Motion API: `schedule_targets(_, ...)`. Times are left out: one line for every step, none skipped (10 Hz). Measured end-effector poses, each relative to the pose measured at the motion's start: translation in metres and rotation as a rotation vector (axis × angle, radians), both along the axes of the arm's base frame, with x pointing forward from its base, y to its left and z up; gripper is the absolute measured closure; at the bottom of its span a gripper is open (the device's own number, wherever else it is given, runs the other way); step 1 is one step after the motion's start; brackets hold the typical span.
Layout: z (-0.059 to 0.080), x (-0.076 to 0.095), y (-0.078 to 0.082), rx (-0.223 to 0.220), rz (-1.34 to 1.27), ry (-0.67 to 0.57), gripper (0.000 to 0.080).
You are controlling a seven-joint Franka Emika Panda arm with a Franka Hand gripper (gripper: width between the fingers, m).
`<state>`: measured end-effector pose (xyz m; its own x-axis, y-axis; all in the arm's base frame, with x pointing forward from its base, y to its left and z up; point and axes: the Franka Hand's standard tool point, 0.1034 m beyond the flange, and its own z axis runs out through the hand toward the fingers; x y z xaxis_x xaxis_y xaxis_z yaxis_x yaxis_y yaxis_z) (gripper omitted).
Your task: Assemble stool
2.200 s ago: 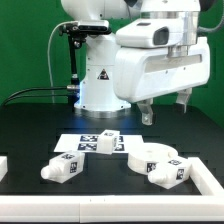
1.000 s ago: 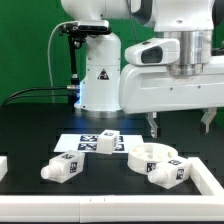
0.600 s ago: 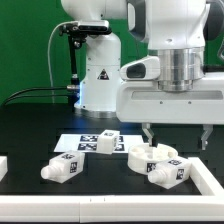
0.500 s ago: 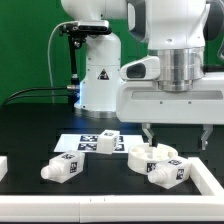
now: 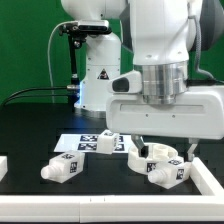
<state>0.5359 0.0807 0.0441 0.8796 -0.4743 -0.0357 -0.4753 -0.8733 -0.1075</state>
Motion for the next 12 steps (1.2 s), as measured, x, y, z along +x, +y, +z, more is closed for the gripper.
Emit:
schedule_targets(-0.006, -0.002, 0.002, -0.001, 0.001, 0.005, 0.0150)
schedule_targets(-0.012, -0.004, 0.006, -0.001, 0.007, 0.012, 0.0150)
schedule_targets(-0.017, -0.006, 0.007, -0.001, 0.009, 0.020, 0.0150)
schedule_targets(-0.021, -0.008, 0.009, 0.000, 0.011, 0.026, 0.0150)
schedule_targets(-0.024, -0.010, 0.012, -0.001, 0.017, 0.031, 0.0150)
schedule_targets(-0.029, -0.013, 0.014, -0.003, 0.017, 0.038, 0.0150)
schedule_targets(-0.031, -0.013, 0.014, -0.005, 0.016, 0.036, 0.0150)
schedule_targets(-0.031, -0.013, 0.014, -0.005, 0.021, 0.035, 0.0162)
schedule_targets(-0.031, -0.013, 0.015, -0.005, 0.023, 0.036, 0.0162)
schedule_targets(-0.031, -0.013, 0.015, -0.005, 0.024, 0.036, 0.0331)
schedule_targets(-0.031, -0.013, 0.015, -0.004, 0.024, 0.035, 0.0468)
schedule_targets(-0.031, -0.013, 0.015, -0.004, 0.024, 0.037, 0.0468)
